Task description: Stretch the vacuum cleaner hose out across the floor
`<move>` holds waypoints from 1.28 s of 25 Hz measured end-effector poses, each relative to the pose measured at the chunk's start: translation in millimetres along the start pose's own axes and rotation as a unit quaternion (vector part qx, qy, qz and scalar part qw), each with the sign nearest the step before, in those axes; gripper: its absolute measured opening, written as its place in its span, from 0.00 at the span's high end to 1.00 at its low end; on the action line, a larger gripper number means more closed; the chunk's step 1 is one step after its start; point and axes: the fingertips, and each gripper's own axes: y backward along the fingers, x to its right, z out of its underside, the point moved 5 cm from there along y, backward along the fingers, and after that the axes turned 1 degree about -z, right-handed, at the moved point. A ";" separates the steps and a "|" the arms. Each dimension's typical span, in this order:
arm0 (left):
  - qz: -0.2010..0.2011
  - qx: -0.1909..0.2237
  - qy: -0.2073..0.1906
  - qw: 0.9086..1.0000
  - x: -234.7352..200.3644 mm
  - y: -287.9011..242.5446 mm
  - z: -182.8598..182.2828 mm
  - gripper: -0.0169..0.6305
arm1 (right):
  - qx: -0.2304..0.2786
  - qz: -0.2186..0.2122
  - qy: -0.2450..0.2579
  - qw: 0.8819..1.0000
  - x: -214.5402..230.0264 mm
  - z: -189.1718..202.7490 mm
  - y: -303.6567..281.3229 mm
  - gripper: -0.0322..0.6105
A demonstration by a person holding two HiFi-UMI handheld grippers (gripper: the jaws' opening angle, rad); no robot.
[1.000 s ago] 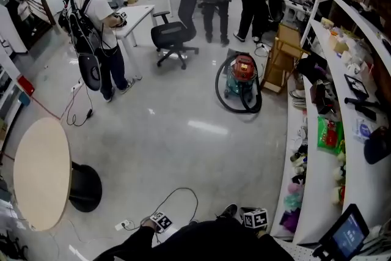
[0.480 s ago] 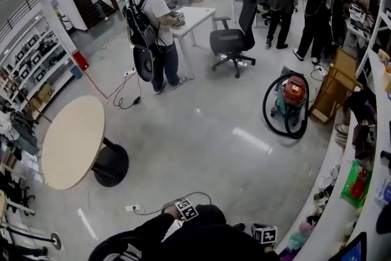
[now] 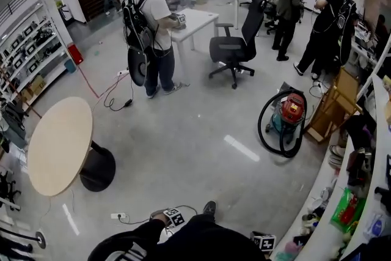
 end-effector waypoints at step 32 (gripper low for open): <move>-0.008 0.055 0.116 0.992 -164.1 56.3 -200.6 0.93 | 0.015 -0.043 0.121 0.992 111.9 -342.7 -105.4 0.93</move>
